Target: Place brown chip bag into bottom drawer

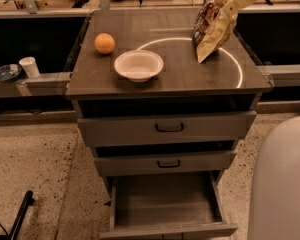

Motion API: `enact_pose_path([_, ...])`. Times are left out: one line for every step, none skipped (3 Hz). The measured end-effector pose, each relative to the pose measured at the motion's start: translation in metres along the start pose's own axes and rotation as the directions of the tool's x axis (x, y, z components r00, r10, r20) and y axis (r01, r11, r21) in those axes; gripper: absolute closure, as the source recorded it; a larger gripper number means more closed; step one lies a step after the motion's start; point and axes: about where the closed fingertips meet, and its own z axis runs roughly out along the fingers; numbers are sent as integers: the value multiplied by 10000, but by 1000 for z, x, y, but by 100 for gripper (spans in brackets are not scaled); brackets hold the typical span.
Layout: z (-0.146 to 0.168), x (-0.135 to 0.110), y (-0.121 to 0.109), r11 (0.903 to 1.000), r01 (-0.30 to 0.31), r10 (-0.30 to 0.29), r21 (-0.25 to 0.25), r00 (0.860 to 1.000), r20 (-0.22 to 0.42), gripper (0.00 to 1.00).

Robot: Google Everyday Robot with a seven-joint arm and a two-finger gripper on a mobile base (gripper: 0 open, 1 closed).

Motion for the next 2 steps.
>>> enact_pose_path([14,-21,-22,9900,-1376,1297,294,9735,1883,0])
enact_pose_path([47,-21,-31,9596,-2808,2645,177,9218,2834,0])
